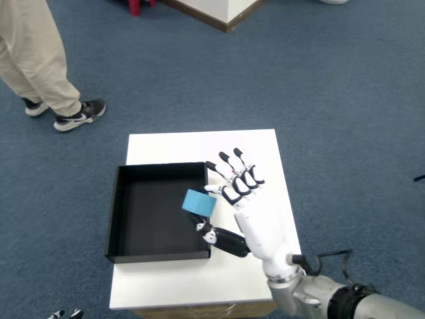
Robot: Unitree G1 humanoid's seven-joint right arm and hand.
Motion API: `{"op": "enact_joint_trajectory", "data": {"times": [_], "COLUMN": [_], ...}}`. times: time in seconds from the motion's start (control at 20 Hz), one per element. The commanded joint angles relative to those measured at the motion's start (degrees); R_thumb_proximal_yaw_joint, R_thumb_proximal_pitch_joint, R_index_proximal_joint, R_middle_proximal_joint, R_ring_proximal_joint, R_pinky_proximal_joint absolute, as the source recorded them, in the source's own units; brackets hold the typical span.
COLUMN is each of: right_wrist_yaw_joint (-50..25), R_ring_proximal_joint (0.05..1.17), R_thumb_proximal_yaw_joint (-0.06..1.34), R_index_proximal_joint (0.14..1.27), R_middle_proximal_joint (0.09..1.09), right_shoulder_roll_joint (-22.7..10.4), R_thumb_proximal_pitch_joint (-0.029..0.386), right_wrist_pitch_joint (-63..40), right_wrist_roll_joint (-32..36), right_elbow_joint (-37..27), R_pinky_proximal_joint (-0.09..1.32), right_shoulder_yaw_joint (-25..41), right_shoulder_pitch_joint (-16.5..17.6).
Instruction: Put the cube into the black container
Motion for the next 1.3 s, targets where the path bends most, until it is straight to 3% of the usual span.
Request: {"op": "enact_joint_trajectory", "data": {"times": [0.05, 0.45, 0.85, 1.1, 1.3], "right_wrist_yaw_joint": [0.8, 6.7, 10.9, 14.6, 17.4], "R_ring_proximal_joint": [0.21, 0.20, 0.21, 0.21, 0.21], "R_thumb_proximal_yaw_joint": [1.22, 1.22, 1.22, 1.21, 1.21], "R_index_proximal_joint": [1.11, 1.11, 1.10, 1.10, 1.10], "R_middle_proximal_joint": [0.30, 0.30, 0.30, 0.31, 0.31], "right_shoulder_roll_joint": [0.6, 5.6, 14.0, 14.7, 15.0], "R_thumb_proximal_pitch_joint": [0.129, 0.134, 0.142, 0.145, 0.146], "right_wrist_pitch_joint": [2.2, 4.8, 2.0, -0.1, 1.0], "right_wrist_roll_joint": [0.3, 2.0, 4.6, 7.4, 10.2], "right_elbow_joint": [-2.9, -1.9, 14.4, 18.4, 17.5], "R_pinky_proximal_joint": [0.11, 0.10, 0.12, 0.12, 0.12], "right_shoulder_yaw_joint": [-2.3, -2.5, -2.6, 0.1, 1.9], "right_shoulder_pitch_joint": [-2.9, -4.9, -8.7, -9.9, -11.0]}}
